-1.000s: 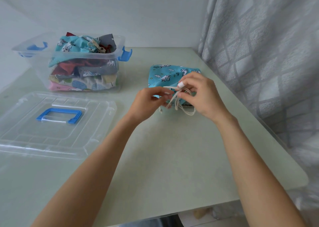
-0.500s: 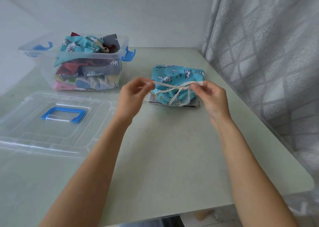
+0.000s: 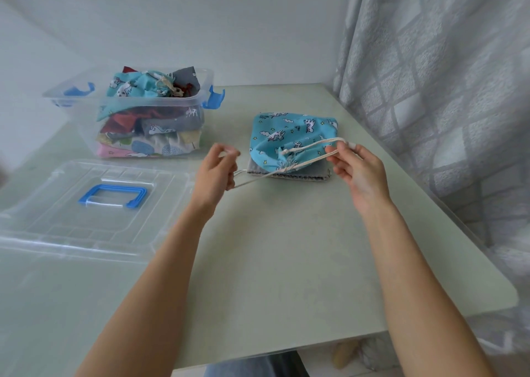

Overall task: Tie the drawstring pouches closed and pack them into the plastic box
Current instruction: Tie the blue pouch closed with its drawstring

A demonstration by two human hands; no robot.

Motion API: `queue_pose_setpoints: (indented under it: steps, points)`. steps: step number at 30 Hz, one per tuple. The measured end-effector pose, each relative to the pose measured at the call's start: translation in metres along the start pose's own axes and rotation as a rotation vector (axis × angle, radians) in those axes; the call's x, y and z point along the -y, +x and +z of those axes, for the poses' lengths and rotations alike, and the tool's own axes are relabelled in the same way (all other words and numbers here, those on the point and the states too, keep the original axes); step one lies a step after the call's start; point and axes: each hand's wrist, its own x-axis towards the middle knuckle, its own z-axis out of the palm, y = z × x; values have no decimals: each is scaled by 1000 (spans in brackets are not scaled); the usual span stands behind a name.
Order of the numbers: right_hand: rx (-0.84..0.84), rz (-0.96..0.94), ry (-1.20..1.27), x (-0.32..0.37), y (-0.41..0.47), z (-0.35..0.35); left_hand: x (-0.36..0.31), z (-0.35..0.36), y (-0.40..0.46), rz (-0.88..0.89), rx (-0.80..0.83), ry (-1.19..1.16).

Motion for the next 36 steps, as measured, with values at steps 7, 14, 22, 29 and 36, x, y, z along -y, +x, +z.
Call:
queue_pose_setpoints:
  steps: [7,14,22,29,36]
  points:
    - [-48,39,-57,-3,3,-4,9,6,-6,354,112,895]
    - [-288,-32,-362,-15,13,-13,10,3,2,395,27,1041]
    - [62,-312,-1269,-16,6,-14,16,-3,1,435,157,983]
    - [502,-400,-1385,-26,0,-4,21,-4,2,397,180,1056]
    - [566,-142,-575,4,-13,4,28,-6,5,421,164,1050]
